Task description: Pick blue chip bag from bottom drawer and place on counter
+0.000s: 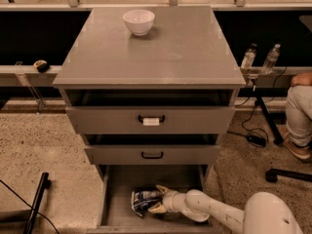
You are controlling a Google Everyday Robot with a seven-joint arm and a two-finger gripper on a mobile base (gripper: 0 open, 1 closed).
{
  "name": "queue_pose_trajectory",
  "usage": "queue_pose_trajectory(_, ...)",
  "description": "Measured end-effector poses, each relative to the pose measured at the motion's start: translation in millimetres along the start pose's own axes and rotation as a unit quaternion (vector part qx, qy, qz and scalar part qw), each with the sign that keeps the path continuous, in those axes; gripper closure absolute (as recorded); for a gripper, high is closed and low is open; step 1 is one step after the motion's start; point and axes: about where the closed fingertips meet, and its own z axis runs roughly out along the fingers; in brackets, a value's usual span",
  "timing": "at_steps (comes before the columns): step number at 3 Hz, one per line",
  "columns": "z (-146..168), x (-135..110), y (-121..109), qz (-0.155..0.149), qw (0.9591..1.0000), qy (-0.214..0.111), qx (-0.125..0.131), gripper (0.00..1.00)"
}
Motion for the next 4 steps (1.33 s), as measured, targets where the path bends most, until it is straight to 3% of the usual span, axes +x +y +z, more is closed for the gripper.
queue_pose_trajectory(1, 12.1, 20.8, 2.2, 0.047, 0.9984, 0.019, -0.023, 0.5)
queue_pose_trajectory(2, 12.6, 24.4, 2.8, 0.06, 0.9977, 0.017, -0.027, 0.73)
queue_pose_trajectory(3, 7.6, 30.0, 1.5, 0.098, 0.9941, -0.046, -0.001, 0.96)
queue_pose_trajectory(4, -19.1, 13.5, -14.9, 0.097, 0.9849, -0.141, 0.027, 1.0)
